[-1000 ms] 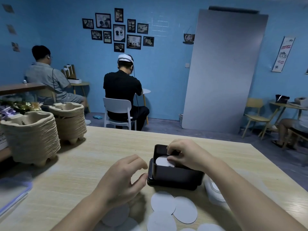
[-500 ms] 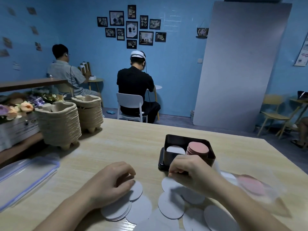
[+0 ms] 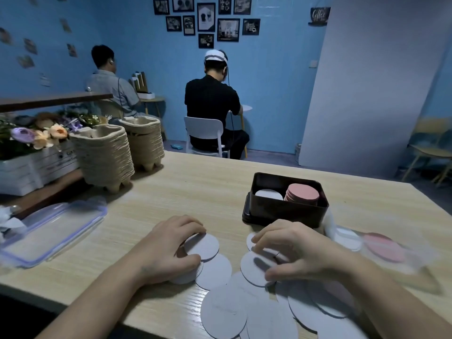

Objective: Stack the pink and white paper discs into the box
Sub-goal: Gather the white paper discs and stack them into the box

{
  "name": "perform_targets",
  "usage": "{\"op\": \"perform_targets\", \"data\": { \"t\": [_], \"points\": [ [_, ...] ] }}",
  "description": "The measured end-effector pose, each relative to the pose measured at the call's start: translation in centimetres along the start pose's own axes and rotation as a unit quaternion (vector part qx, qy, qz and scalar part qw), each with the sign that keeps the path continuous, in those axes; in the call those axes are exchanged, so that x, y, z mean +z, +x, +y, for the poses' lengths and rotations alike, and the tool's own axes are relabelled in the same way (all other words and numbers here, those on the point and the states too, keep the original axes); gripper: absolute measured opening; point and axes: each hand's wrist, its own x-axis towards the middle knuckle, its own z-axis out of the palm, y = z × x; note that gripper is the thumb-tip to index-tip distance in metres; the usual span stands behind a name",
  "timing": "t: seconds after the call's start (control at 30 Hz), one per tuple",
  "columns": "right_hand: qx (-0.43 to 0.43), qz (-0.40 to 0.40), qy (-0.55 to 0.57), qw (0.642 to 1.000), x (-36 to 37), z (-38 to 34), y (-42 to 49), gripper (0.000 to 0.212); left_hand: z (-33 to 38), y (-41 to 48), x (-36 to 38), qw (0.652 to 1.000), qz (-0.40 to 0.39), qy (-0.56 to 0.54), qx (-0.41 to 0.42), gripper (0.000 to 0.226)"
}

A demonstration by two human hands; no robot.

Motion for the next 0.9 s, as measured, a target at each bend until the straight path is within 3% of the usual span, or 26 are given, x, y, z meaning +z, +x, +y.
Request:
{"op": "perform_targets", "data": {
  "t": [0.13, 0.23, 0.47, 0.7, 0.9],
  "points": [
    [0.022, -0.056, 0.001, 0.998, -0.1, 0.1, -0.4, 0.055, 0.0, 0.2, 0.1, 1.0, -0.001, -0.006, -0.006, 0.061],
    [0.023, -0.062, -0.004, 0.998, 0.2, -0.1, -0.2, 0.054, -0.1, 0.3, 0.3, 1.0, 0.007, -0.009, -0.01, 0.059],
    [0.008, 0.008, -0.016, 1.0, 1.1, -0.5, 0.4, 0.047, 0.0, 0.3, 0.3, 0.999, 0.025, -0.025, -0.001, 0.033],
    [-0.007, 0.045, -0.026, 0.999, 1.3, -0.6, 0.5, 0.048, -0.2, 0.3, 0.6, 1.0, 0.022, -0.016, -0.005, 0.054],
    [-0.024, 0.073, -0.046, 0.996, 1.4, -0.9, 0.6, 0.05, -0.3, 0.7, 0.6, 0.999, 0.036, -0.024, -0.014, 0.041]
  ]
}}
